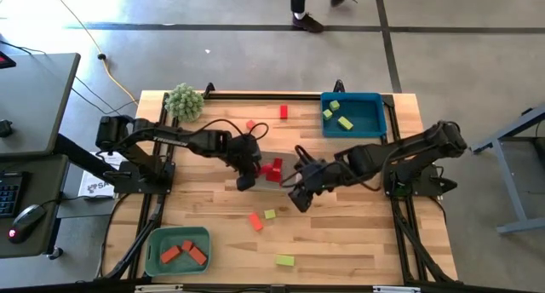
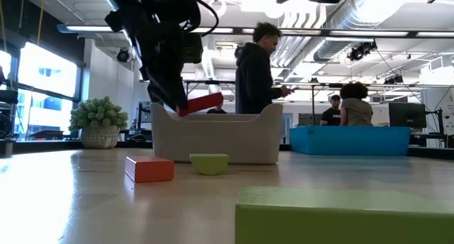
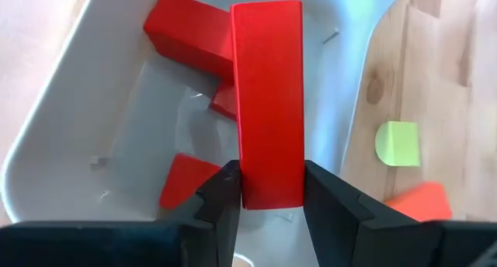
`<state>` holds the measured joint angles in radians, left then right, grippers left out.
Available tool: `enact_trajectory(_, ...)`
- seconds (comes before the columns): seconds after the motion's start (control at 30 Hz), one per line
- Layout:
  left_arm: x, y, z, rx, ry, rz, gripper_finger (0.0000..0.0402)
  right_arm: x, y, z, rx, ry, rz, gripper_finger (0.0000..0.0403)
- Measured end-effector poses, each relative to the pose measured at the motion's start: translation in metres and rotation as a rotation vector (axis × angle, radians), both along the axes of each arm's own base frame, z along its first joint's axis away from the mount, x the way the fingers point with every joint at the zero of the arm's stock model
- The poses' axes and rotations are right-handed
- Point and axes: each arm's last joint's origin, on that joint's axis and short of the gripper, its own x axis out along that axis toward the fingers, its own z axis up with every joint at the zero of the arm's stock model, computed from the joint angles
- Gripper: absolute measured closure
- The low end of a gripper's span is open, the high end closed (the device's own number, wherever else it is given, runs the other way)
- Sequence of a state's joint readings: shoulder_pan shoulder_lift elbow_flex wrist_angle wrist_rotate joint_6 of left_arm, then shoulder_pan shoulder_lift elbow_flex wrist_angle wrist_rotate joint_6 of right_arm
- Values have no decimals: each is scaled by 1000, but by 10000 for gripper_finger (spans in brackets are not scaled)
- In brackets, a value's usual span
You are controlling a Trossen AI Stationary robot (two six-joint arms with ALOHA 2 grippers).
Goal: Sort & place blocks by color
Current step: Put the red wooden block into the white bin, then put the green wooden block into the blue bin
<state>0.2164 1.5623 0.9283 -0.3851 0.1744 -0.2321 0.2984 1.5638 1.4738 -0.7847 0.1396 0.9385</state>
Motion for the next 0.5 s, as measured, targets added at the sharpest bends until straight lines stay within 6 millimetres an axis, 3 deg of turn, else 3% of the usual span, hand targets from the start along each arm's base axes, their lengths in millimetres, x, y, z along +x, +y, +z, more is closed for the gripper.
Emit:
enact_trajectory(0.2,-1,5,0,-80,-3,55,280,10,22,-5,32,-63,58,187)
enact_trajectory(0.5,1,7,3,-115,-41,110,214,19,51,-9,65,-161,128,187)
